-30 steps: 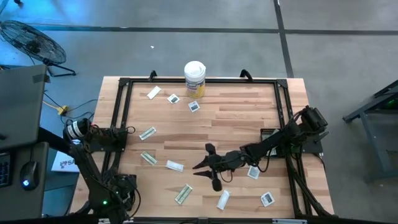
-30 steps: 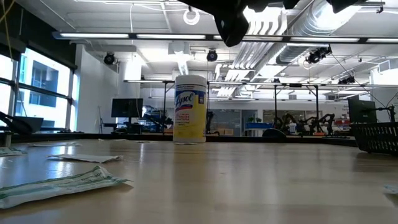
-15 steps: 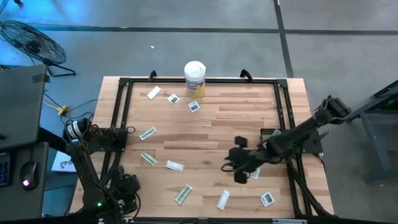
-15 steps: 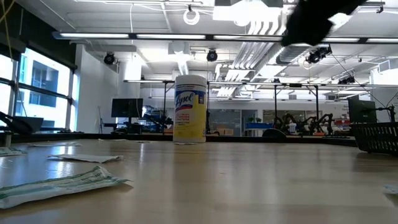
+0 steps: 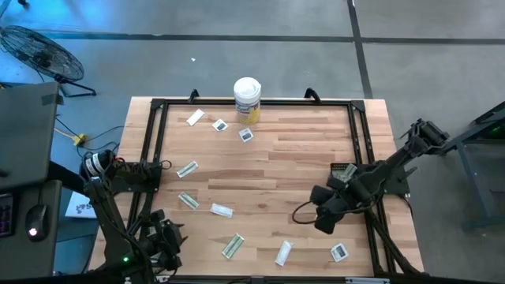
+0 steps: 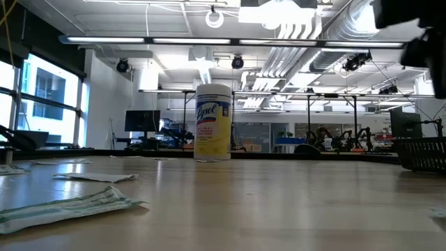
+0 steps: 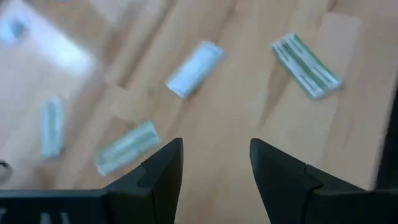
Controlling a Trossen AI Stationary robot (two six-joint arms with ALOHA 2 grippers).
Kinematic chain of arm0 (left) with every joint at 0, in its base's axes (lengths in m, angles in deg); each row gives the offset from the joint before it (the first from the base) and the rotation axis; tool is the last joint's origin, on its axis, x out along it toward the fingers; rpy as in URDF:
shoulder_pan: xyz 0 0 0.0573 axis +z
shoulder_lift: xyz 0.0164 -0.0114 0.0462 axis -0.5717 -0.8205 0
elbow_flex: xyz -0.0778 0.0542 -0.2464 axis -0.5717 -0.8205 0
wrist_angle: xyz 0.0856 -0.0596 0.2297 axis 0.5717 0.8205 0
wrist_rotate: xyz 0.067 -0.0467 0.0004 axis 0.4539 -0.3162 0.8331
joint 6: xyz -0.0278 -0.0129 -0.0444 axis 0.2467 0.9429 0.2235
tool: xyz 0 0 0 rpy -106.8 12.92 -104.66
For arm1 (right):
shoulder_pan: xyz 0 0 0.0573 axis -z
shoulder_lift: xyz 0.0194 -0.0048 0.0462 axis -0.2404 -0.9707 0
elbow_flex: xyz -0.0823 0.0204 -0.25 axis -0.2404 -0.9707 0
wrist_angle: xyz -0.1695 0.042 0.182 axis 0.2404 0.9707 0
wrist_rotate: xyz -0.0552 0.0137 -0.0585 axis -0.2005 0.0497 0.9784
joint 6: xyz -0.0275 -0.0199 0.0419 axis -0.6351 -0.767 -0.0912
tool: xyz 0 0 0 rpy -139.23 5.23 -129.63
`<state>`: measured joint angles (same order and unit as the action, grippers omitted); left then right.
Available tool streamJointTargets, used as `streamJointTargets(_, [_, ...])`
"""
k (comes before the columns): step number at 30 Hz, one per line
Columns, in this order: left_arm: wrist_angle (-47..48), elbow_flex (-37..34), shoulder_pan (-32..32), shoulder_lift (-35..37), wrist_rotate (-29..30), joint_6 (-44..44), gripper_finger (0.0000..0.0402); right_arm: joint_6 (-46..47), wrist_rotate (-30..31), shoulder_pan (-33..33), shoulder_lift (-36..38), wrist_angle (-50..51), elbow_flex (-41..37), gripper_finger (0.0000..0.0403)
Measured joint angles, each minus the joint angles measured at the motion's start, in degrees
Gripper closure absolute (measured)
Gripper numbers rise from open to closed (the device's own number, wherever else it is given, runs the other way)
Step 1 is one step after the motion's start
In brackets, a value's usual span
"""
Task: Pick & Place First Aid Supplies
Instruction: Put the white towelette sachet into the left black bin
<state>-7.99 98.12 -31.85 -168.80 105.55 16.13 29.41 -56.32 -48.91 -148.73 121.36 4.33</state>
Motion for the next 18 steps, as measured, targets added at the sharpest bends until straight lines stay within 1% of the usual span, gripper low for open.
streamJointTargets(3, [-3.23,0.0,0.0,0.0,-3.91,0.14,0.022,3.78,-1.87,-1.46,-0.02,-0.41,-2.0,0.0308])
streamJointTargets(7, [-5.4,0.0,-0.04,0.0,-4.18,-0.04,0.022,6.19,-1.84,-3.37,-0.04,-1.26,-5.01,0.0308])
streamJointTargets(11, [-5.75,0.0,-0.02,0.0,-3.34,-0.04,0.022,6.58,0.77,-5.09,-0.09,-4.55,-6.44,0.0308])
streamJointTargets(15, [-6.73,0.0,-0.04,0.0,-6.3,-0.03,0.022,6.62,3.42,-6.25,-0.09,-7.89,-6.44,0.0308])
streamJointTargets(18, [-8.07,0.0,-0.04,0.0,-9.06,-0.04,0.022,8.2,3.96,-6.71,-0.88,-9.92,-6.42,0.0308])
